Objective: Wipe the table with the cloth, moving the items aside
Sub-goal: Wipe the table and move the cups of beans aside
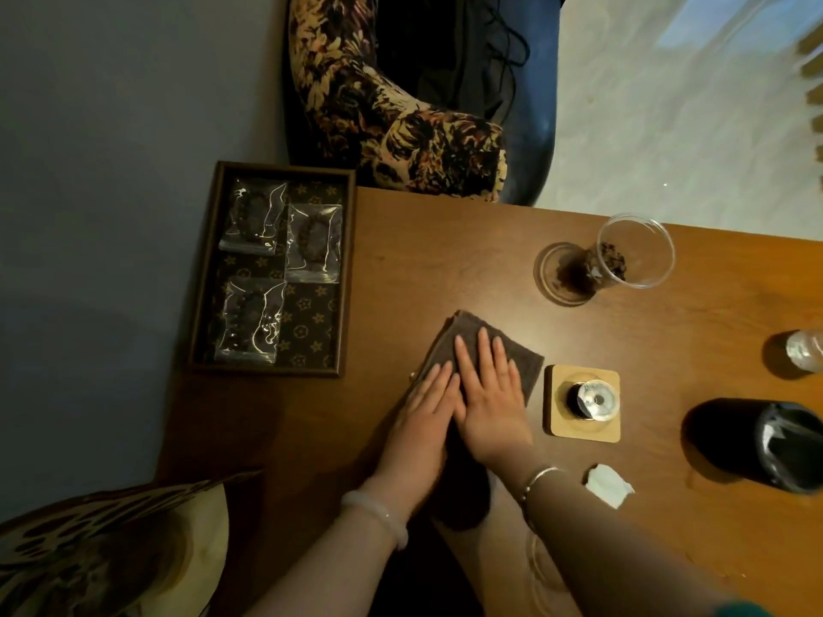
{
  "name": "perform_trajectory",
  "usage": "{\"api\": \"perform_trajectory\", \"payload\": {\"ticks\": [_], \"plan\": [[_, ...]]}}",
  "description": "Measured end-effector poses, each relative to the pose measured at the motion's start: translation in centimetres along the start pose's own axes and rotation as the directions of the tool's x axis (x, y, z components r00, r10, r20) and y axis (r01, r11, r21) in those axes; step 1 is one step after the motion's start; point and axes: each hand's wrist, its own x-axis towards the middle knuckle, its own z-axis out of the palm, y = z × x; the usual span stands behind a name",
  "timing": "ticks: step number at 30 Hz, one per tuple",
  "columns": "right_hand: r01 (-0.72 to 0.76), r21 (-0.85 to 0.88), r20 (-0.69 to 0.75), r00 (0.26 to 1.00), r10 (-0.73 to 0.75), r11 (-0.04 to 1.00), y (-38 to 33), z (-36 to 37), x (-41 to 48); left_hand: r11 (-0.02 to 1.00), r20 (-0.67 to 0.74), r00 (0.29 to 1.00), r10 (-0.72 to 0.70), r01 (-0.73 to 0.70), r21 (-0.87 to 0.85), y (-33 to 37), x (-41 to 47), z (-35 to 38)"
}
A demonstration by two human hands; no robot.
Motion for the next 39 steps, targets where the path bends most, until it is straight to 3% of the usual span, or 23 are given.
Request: {"api": "perform_trajectory", "payload": {"ticks": [6, 10, 19, 22, 27, 30, 34, 39], "plan": [[-0.099, -0.048, -0.042, 0.994, 0.097, 0.994, 1.8, -3.0, 8.4, 0.994, -0.039, 0.999, 0.002, -0.007, -0.110, 1.3, 9.0, -3.2], [-0.107, -0.006, -0.005, 0.994, 0.107, 0.994, 0.6, -5.1, 13.1, 0.999, -0.165, 0.985, 0.041, -0.043, -0.012, 0.3, 13.7, -6.0], [0.244, -0.110, -0.018, 0.969, -0.247, 0.964, -2.4, -7.5, 19.1, 0.976, -0.448, 0.877, -0.177, 0.214, 0.032, -2.6, 16.3, -8.3], [0.291, -0.104, -0.007, 0.956, -0.294, 0.951, -1.0, -7.4, 18.3, 0.975, -0.423, 0.885, -0.194, 0.223, 0.021, -1.7, 16.1, -7.6], [0.139, -0.041, -0.040, 0.989, -0.140, 0.990, 3.4, -7.5, 15.5, 0.991, -0.337, 0.933, -0.127, 0.136, 0.002, 2.7, 16.8, -5.7], [0.103, -0.025, 0.010, 0.995, -0.103, 0.994, 6.4, -8.1, 13.8, 0.997, -0.283, 0.957, -0.068, 0.078, 0.023, 5.1, 17.1, -4.2], [0.124, -0.013, 0.077, 0.989, -0.123, 0.992, 7.1, -9.5, 12.1, 0.989, -0.246, 0.960, -0.131, 0.143, 0.031, 6.4, 16.2, -2.8], [0.192, 0.228, -0.199, 0.969, -0.148, 0.954, 6.4, -11.8, 8.5, 0.984, -0.170, 0.972, -0.161, 0.171, 0.046, 6.9, 15.0, -2.5]]}}
